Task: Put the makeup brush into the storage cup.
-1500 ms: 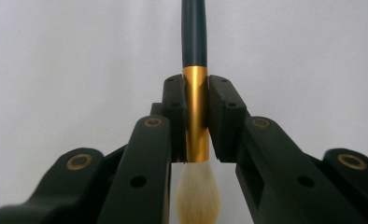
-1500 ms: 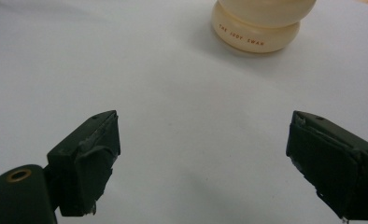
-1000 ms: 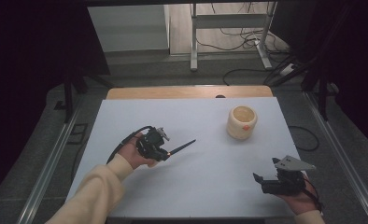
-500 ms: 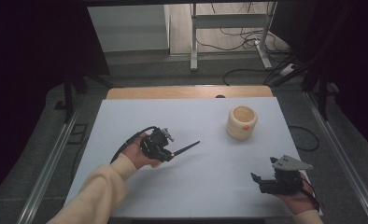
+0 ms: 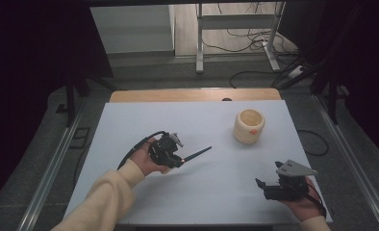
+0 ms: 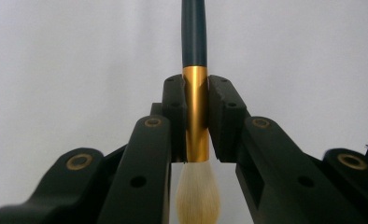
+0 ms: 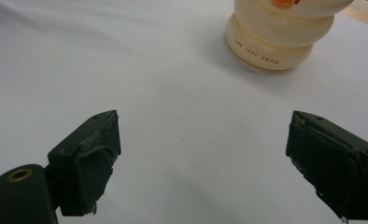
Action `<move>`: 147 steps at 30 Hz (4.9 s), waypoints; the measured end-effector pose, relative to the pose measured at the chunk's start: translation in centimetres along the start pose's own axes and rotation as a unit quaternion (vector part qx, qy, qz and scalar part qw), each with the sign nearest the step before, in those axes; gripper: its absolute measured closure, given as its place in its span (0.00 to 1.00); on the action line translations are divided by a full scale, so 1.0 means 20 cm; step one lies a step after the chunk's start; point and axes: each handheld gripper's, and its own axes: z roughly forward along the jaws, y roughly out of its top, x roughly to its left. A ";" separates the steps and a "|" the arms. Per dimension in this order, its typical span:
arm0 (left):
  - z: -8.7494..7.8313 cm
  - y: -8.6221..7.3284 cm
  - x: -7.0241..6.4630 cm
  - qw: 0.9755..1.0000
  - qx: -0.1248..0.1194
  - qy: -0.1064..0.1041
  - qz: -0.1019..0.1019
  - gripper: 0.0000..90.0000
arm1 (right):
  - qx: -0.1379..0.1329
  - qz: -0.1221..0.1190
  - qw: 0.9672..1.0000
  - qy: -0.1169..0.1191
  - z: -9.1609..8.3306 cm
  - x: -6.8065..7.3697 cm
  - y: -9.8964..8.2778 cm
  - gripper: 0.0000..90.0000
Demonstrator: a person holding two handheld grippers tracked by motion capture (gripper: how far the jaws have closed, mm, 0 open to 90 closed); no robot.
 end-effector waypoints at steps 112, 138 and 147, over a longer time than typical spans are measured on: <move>0.14 0.24 -0.16 0.998 0.006 -0.028 0.052 0.87 | -0.001 -0.177 0.983 -0.052 0.19 0.28 0.26 0.16; 0.13 0.27 -0.16 0.998 0.004 -0.038 0.057 0.87 | 0.009 -0.231 0.971 -0.058 0.26 0.35 0.30 0.21; 0.14 0.28 -0.17 0.997 0.007 -0.043 0.063 0.87 | 0.014 -0.248 0.967 -0.053 0.30 0.37 0.31 0.23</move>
